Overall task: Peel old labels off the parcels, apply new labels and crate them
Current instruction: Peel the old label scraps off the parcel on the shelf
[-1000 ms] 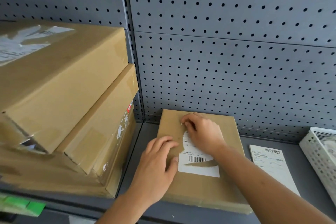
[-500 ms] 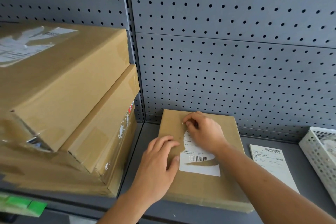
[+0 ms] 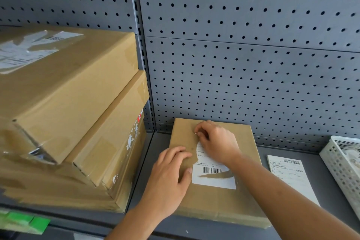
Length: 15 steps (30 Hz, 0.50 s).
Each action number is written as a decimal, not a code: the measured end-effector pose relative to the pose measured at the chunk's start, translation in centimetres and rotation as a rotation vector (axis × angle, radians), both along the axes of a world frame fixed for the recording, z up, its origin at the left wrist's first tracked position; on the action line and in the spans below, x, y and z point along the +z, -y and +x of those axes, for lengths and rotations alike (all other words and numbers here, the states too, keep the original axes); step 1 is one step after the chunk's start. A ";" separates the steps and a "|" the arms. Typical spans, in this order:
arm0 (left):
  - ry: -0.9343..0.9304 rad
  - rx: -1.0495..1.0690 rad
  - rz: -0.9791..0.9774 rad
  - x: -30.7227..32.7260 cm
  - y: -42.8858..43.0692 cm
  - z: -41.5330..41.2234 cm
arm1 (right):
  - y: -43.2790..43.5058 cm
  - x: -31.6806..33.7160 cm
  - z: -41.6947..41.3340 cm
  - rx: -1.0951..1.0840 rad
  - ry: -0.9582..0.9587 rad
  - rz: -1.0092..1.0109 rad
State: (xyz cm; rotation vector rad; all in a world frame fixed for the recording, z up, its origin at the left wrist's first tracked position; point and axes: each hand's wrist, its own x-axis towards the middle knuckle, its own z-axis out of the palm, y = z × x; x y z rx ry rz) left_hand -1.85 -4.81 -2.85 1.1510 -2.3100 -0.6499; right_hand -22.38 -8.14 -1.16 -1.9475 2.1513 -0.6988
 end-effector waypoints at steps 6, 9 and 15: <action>-0.011 0.003 0.000 0.1 -0.1 0.0 | -0.3 0.3 -0.2 -0.020 0.102 0.008; -0.006 0.002 -0.006 0.0 -0.1 0.0 | -0.3 0.3 -0.2 -0.007 0.077 -0.002; -0.016 0.004 -0.009 -0.1 0.0 0.0 | -0.2 0.0 -0.1 0.029 -0.002 -0.019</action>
